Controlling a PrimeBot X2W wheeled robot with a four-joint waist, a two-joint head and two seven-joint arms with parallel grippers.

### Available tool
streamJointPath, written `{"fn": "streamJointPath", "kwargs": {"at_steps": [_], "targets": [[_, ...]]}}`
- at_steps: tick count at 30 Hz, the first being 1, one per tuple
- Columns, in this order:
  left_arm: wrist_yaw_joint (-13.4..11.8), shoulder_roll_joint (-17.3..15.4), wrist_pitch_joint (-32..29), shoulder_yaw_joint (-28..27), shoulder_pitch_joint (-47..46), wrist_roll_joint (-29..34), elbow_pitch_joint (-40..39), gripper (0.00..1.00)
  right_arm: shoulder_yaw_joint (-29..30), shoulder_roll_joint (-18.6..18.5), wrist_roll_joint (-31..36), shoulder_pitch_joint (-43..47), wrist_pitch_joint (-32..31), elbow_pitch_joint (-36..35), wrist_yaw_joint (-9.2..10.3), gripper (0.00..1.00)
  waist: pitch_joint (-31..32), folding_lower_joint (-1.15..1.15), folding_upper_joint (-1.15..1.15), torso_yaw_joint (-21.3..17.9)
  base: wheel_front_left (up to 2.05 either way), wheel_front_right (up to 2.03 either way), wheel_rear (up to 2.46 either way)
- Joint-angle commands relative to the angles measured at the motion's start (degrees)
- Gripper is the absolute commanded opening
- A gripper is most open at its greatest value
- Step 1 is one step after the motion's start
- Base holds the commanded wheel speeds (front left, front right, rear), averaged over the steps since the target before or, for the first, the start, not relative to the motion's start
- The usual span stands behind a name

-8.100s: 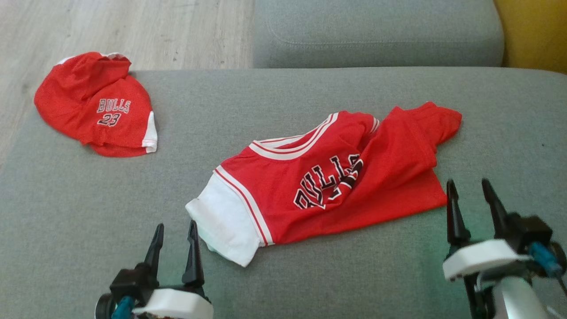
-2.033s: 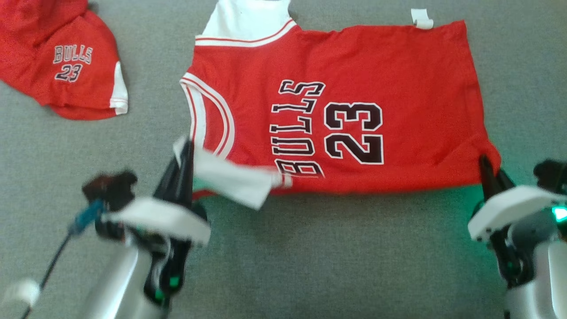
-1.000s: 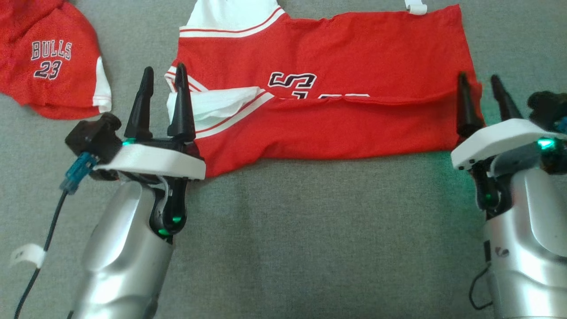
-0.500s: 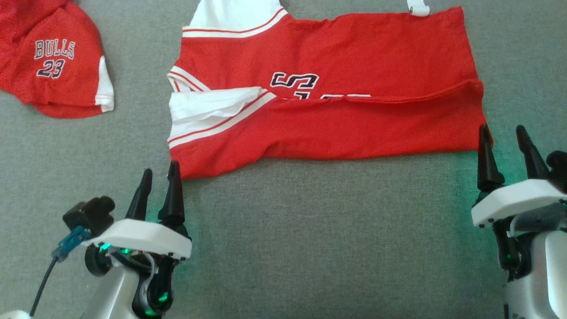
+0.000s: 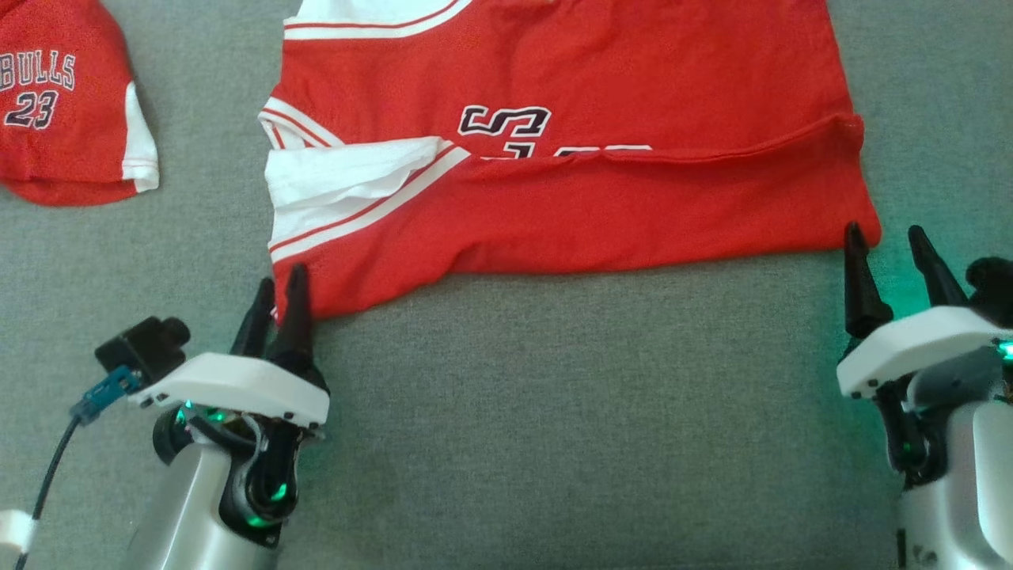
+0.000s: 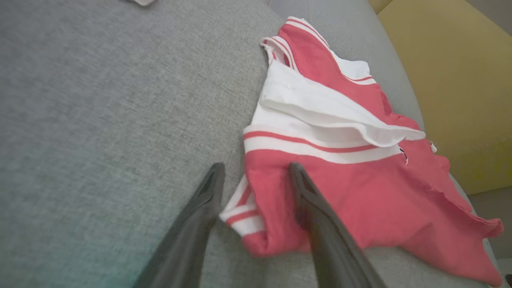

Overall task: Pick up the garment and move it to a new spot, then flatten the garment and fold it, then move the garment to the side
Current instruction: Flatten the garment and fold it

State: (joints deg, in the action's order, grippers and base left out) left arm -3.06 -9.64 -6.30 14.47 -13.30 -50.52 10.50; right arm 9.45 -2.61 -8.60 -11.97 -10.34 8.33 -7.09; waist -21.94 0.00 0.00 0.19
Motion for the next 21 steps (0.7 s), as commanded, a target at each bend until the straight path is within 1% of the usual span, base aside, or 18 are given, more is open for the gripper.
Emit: {"fn": "streamJointPath", "kwargs": {"at_steps": [1, 2, 8, 9, 10, 11, 16, 21], "targets": [[0.2, -0.2, -0.8, -1.3, -0.2, -0.5, -0.1, 0.31, -1.1, -0.3, -0.3, -1.6, -0.2, -1.5, -0.4, 1.0, -0.1, 0.0, 0.0, 0.0, 0.0, 0.0, 0.0], [0.4, -0.1, -0.9, -1.0, -0.3, -0.5, -0.2, 0.0, -0.8, -0.3, -0.2, -2.1, -0.4, -0.5, -0.4, 1.0, -0.2, 0.0, 0.0, 0.1, 0.0, 0.0, 0.0], [1.6, 0.4, 0.7, -0.5, -1.6, 0.1, -1.6, 0.0, -1.3, -0.3, -2.4, -5.1, -1.5, 6.4, -0.4, 1.0, -0.4, 0.0, 0.0, 1.0, 0.0, 0.0, 0.0], [1.7, 0.4, 1.2, -0.6, -1.8, 0.2, -2.0, 0.0, -1.4, -0.3, -3.1, -5.5, -1.6, 7.5, -0.4, 0.75, -0.3, 0.0, 0.0, 1.2, 0.0, 0.0, 0.0], [1.8, 0.3, 1.6, -0.7, -2.1, 0.4, -2.4, 0.0, -1.5, -0.3, -3.4, -6.0, -1.6, 8.4, -0.4, 0.44, -0.3, 0.0, 0.0, 1.3, 0.0, 0.0, 0.0], [1.9, 0.2, 2.0, -0.8, -2.3, 0.6, -3.0, 0.0, -1.4, -0.3, -3.1, -6.5, -1.2, 9.2, -0.4, 0.0, -0.1, 0.0, 0.0, 1.5, 0.0, 0.0, 0.0], [1.6, -0.9, 3.0, -1.3, -3.0, 1.8, -7.0, 0.0, -0.4, -0.3, -3.6, -8.3, 1.1, 9.9, -0.4, 0.0, 1.4, 0.0, 0.0, 2.0, 0.0, 0.0, 0.0], [0.9, -2.6, 2.0, -1.0, -2.3, 3.0, -13.9, 0.0, 1.3, -0.3, -5.4, -7.5, 0.5, 6.0, -0.4, 0.0, 3.4, 0.0, 0.0, 2.3, 0.0, 0.0, 0.0]]}}
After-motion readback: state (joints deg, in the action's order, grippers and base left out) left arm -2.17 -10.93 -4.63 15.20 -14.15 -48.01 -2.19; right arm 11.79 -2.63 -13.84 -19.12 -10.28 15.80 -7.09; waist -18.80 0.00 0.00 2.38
